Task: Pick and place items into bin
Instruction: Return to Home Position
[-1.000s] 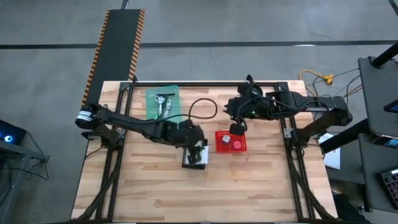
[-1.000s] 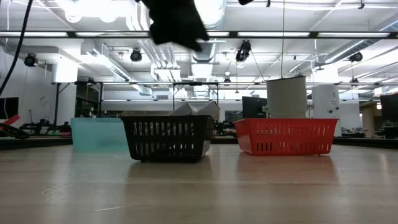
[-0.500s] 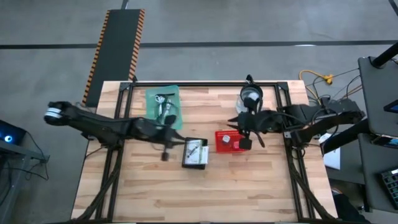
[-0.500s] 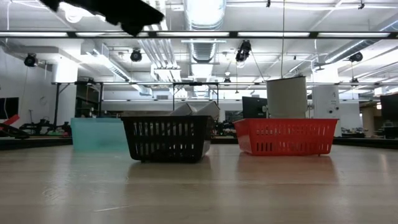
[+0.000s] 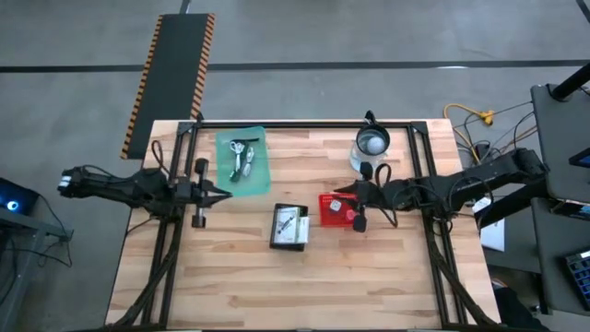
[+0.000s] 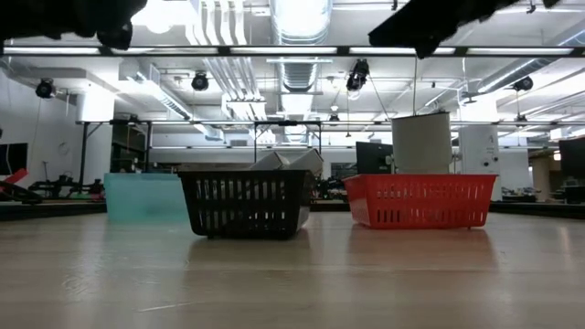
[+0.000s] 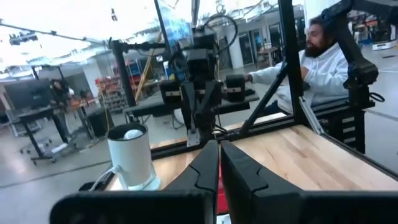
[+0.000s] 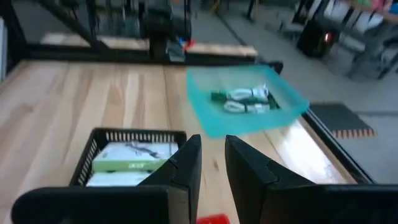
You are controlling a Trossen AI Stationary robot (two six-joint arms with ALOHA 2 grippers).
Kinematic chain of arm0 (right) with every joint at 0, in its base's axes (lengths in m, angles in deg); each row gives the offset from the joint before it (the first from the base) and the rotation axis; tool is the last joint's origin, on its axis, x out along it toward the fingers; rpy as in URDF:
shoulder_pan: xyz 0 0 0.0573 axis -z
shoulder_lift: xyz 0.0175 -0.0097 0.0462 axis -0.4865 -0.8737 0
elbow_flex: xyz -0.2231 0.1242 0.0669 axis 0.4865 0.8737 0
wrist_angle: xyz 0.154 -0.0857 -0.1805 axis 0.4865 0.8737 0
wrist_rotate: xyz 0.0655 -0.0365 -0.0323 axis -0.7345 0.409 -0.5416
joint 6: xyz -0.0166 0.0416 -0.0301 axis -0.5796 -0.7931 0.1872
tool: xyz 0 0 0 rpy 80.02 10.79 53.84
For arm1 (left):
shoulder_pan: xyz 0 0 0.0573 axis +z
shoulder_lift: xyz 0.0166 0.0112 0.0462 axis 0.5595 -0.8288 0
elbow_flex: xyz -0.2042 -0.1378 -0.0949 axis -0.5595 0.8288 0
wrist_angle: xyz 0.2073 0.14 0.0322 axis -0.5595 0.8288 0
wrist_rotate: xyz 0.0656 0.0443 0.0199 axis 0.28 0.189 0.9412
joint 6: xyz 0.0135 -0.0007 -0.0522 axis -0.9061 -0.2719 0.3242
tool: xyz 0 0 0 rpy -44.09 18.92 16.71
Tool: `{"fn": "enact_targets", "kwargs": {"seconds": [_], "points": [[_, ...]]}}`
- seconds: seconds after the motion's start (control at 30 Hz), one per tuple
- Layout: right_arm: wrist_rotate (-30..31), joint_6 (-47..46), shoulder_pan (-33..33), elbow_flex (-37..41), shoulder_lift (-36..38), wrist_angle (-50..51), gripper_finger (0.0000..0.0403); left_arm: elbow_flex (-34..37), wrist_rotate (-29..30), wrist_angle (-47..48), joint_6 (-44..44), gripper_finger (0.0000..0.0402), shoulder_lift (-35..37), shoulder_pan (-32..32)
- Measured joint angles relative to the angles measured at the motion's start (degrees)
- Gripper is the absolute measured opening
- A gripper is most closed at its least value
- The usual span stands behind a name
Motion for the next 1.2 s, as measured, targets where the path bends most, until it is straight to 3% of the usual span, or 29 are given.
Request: {"fn": "enact_targets", "kwargs": {"seconds": [0.23,0.47,0.77,0.93,1.2], "points": [[-0.1,5.6,-0.1,13.4,-0.4,-25.8,0.0057,9.3,-1.7,-4.3,-0.1,0.0,9.7,-0.1],[-0.5,5.7,-0.1,19.1,5.9,-27.0,0.0036,12.0,-1.7,-4.1,0.7,0.0,13.6,0.0],[-5.1,3.2,0.4,30.7,21.6,-30.2,0.0009,15.8,0.6,-4.3,0.9,0.0,17.1,0.0],[-13.5,5.5,6.1,35.1,24.0,-40.8,0.0008,16.2,1.9,-5.9,-0.2,0.0,18.6,0.0],[-18.4,5.8,16.7,36.6,29.7,-32.5,0.0008,16.2,1.7,-3.5,-0.2,0.0,19.4,0.0]]}}
